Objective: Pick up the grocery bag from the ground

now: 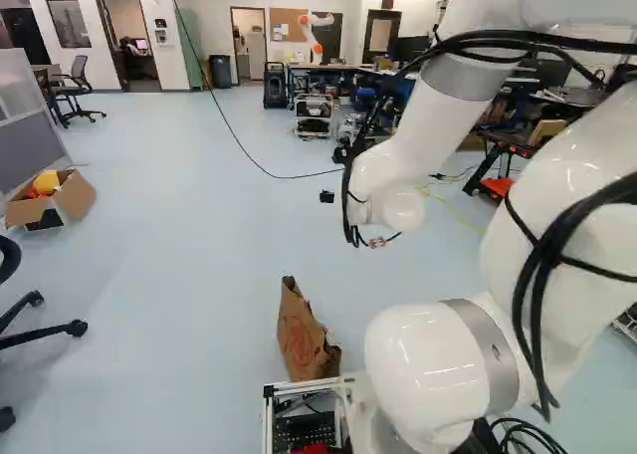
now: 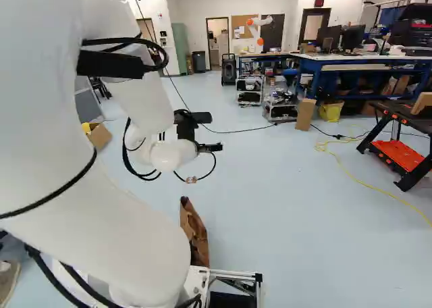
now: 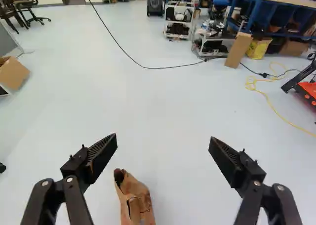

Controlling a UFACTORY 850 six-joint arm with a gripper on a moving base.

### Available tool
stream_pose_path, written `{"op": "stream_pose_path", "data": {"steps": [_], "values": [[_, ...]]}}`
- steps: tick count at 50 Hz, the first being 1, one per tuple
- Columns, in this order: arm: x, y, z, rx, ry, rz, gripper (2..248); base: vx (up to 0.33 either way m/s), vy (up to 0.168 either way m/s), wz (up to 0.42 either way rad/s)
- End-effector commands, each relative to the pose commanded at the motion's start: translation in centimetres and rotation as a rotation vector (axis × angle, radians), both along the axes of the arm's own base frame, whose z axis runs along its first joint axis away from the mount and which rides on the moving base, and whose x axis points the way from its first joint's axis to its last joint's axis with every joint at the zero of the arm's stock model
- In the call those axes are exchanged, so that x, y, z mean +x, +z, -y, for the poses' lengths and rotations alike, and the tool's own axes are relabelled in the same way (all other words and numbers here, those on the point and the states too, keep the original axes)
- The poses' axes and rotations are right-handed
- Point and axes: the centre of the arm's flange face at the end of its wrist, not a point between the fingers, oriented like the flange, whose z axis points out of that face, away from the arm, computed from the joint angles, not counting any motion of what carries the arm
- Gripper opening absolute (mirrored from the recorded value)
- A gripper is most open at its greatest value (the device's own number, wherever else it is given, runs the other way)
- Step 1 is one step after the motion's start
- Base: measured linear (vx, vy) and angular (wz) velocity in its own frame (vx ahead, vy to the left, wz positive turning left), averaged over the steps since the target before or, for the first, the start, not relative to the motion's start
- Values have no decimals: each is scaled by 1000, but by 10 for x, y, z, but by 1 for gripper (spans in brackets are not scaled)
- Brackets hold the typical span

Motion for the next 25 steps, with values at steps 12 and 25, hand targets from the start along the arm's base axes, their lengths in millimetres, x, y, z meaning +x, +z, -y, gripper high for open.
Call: {"op": "stream_pose_path", "data": {"steps": [12, 25], "values": [[19, -6, -2, 0, 5, -85, 247, 0, 0, 0], [41, -20, -4, -1, 10, -197, 247, 0, 0, 0]]}}
